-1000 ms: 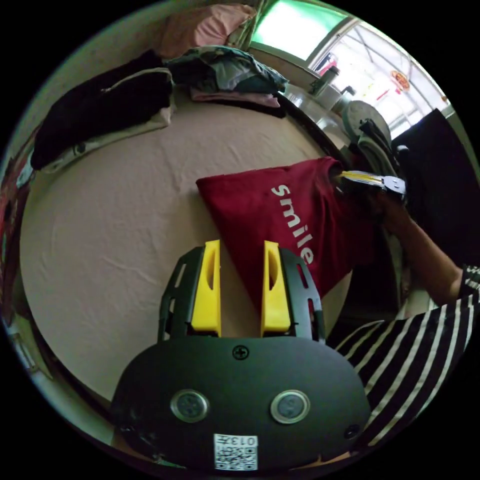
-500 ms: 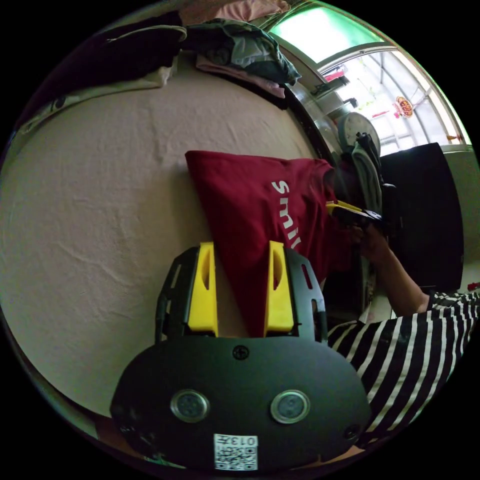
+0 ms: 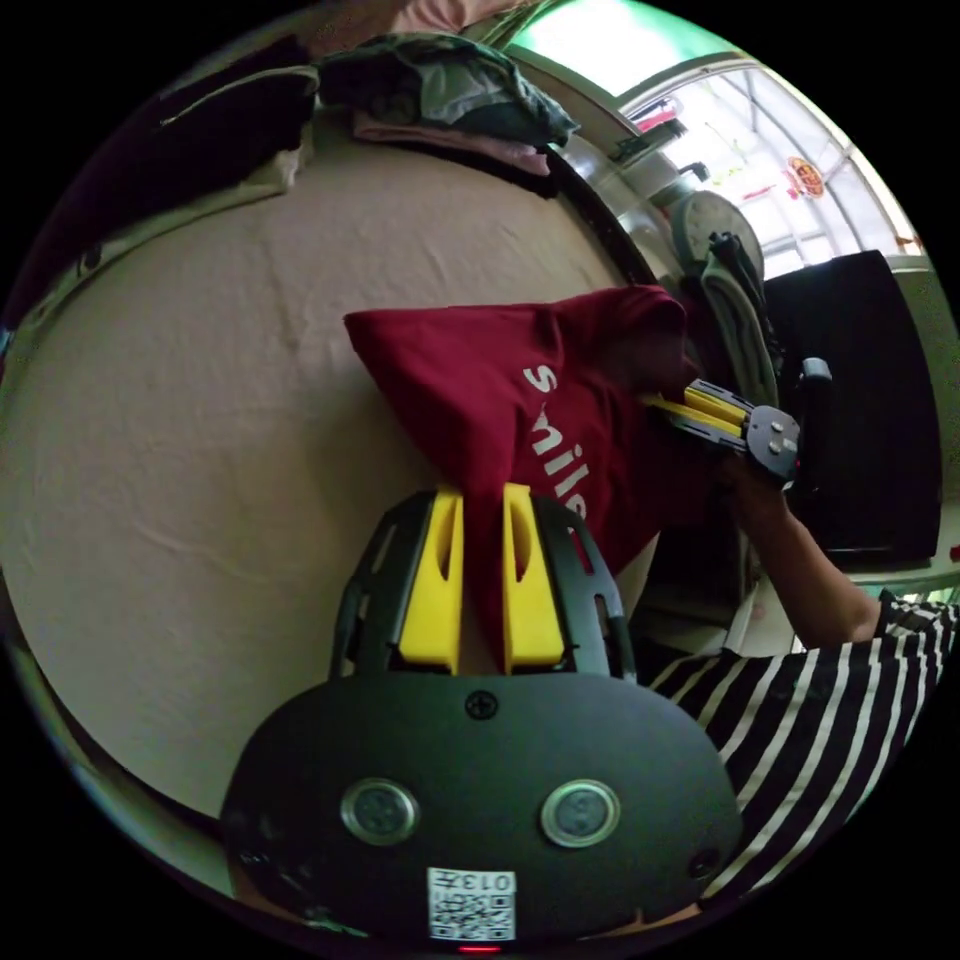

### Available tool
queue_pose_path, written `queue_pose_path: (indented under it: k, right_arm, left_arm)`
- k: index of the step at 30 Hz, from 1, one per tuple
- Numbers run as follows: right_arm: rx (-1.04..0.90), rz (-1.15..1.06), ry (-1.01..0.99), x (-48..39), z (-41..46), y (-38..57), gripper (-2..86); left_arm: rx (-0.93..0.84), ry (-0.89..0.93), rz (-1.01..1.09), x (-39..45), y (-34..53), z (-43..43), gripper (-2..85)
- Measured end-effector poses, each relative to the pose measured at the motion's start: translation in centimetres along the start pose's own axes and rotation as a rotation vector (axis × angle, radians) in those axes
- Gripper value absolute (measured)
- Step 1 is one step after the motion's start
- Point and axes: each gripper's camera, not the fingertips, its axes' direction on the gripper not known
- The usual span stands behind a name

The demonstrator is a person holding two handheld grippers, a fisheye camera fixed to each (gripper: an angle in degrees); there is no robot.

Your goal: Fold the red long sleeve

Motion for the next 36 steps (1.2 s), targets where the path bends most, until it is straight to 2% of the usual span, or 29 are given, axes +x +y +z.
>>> queue_pose_path:
  k: [4,11,15,22,26,29,34,36]
  right_arm:
    - [0.088,0.011,0.075,-2.1,-3.8,2.3,6.8]
    - [0.270,0.130,0.120,-1.9,-13.0,8.1,6.8]
    - [0.362,0.246,0.173,1.9,-19.0,12.3,6.5]
    - [0.515,0.528,0.194,13.8,-27.1,20.4,5.4]
    - [0.509,0.630,0.186,20.2,-27.5,23.2,5.3]
    - [0.463,0.735,0.148,25.0,-25.4,25.2,5.3]
    - [0.276,0.746,0.177,28.8,-19.3,26.2,5.7]
    - [0.247,0.696,0.216,28.8,-17.9,26.3,5.8]
  left_arm:
    - [0.094,0.021,0.081,3.7,0.3,-1.2,6.2]
    - [0.225,-0.048,0.404,13.3,-2.5,-4.6,6.3]
    - [0.253,-0.045,0.578,19.9,-6.7,-4.7,6.3]
    - [0.245,-0.039,0.921,38.0,-19.4,-1.6,6.5]
    - [0.091,-0.067,1.061,48.3,-28.3,4.3,6.6]
    - [0.003,-0.114,1.082,53.6,-33.4,10.5,6.7]
    - [-0.072,-0.317,1.087,57.9,-36.5,20.9,6.9]
    - [-0.019,-0.339,1.069,58.1,-36.3,23.2,6.9]
